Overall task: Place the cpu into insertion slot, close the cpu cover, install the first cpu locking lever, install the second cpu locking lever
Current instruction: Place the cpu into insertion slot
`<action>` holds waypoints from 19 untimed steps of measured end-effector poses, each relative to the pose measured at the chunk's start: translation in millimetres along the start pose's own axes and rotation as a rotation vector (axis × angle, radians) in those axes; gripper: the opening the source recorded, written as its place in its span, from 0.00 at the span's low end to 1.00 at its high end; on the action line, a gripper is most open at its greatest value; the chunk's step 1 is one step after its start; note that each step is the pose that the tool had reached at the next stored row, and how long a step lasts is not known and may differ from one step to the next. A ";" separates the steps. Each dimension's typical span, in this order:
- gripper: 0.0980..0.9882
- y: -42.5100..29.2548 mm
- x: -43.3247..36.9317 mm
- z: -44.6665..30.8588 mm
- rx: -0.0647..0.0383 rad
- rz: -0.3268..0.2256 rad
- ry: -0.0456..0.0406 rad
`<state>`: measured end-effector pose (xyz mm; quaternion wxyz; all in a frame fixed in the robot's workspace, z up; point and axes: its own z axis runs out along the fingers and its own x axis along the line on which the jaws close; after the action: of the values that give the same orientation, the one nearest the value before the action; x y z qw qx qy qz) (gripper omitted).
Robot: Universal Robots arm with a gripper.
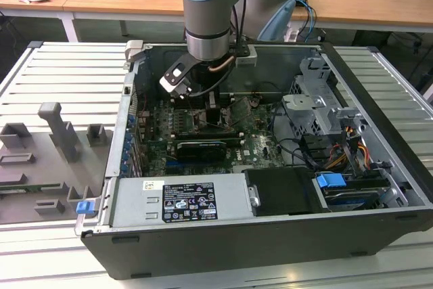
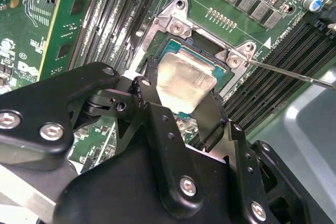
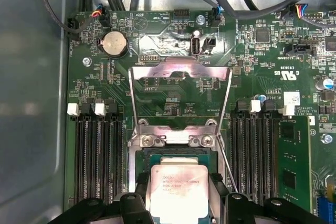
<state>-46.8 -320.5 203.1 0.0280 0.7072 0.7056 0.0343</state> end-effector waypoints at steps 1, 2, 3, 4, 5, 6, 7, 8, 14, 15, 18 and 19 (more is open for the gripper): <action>0.48 0.0 0.1 0.0 0.000 0.000 -0.0005; 0.48 0.0 0.1 0.0 0.000 0.000 -0.0009; 0.48 0.0 0.2 0.0 0.000 0.000 -0.0010; 0.48 0.0 0.2 0.1 0.000 0.000 -0.0009; 0.48 0.0 0.2 0.1 0.000 0.000 -0.0011; 0.50 0.0 0.2 0.3 0.000 0.000 -0.0009; 0.57 0.0 0.2 0.4 0.000 0.000 -0.0010; 0.57 0.0 0.2 0.6 0.000 0.000 -0.0010; 0.48 0.5 0.3 -3.5 0.000 -0.001 -0.0123; 0.48 0.6 0.3 -4.7 0.000 -0.001 -0.0148; 0.27 0.9 0.4 -7.8 0.000 -0.002 -0.0244; 0.20 1.0 0.4 -8.7 0.000 -0.002 -0.0290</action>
<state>-46.6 -320.2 211.9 0.0383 0.7068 0.7060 0.0240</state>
